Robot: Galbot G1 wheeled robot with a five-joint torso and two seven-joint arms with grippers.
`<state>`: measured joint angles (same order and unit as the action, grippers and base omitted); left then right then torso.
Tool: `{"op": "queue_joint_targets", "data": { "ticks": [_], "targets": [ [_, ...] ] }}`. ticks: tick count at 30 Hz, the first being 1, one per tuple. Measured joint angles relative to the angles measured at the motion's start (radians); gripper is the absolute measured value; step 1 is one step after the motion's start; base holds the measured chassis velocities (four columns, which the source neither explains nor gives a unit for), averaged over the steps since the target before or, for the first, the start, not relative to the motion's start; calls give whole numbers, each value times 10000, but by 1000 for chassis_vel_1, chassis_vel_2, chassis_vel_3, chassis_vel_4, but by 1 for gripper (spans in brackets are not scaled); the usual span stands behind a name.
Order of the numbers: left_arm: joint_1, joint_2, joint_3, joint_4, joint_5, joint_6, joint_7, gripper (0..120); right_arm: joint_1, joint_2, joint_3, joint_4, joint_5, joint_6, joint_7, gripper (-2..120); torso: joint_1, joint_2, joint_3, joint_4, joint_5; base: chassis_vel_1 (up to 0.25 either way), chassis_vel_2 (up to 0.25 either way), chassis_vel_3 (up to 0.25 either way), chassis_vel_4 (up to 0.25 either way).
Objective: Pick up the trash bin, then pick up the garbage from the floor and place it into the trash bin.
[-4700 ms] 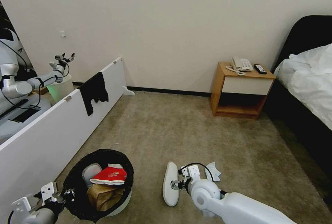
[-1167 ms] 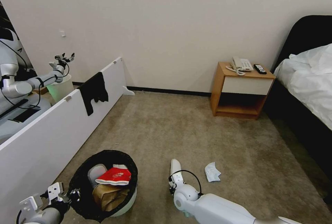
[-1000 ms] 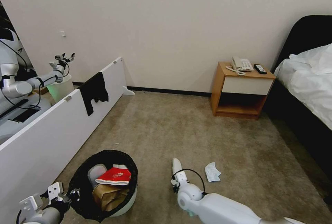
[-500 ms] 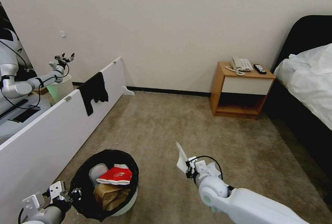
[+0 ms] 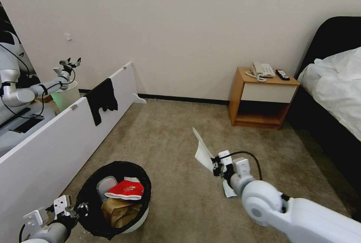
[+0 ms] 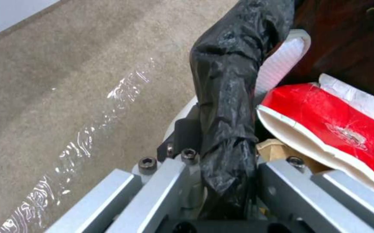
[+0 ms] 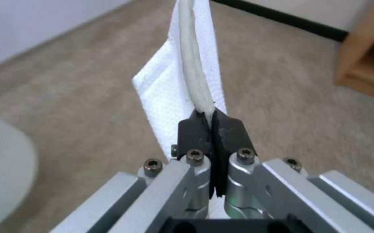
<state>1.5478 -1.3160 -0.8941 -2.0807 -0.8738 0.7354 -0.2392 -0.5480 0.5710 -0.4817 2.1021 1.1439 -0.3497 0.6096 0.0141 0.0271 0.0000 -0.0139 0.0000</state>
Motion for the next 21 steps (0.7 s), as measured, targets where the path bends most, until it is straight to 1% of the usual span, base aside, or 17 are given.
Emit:
{"op": "queue_joint_targets", "data": {
  "ticks": [3,4,7,14,18,21],
  "targets": [
    [1,13,49,-30,19,0,0,1,279,-508,54,750,243,-66,-236,0,0,0,0,0,-1,0,0,0,0],
    [1,13,49,-30,19,0,0,1,279,-508,54,750,243,-66,-236,0,0,0,0,0,-1,0,0,0,0],
    [-3,4,94,-68,49,0,-2,1,549,-775,67,1307,398,-136,-351,0,0,0,0,1,1,0,0,0,0],
    [-8,41,151,-128,76,0,-2,1,900,-1022,229,1926,889,-125,-651,0,0,0,0,0,0,0,0,0,0],
    [-16,47,165,-135,87,0,-2,1,1060,-1061,321,2171,1151,-69,-904,0,0,0,0,0,1,0,0,0,0],
    [-26,48,188,-135,116,0,-1,1,1467,-1021,266,2396,1370,-68,-1127,0,0,0,0,0,-1,0,0,0,0]
  ]
}}
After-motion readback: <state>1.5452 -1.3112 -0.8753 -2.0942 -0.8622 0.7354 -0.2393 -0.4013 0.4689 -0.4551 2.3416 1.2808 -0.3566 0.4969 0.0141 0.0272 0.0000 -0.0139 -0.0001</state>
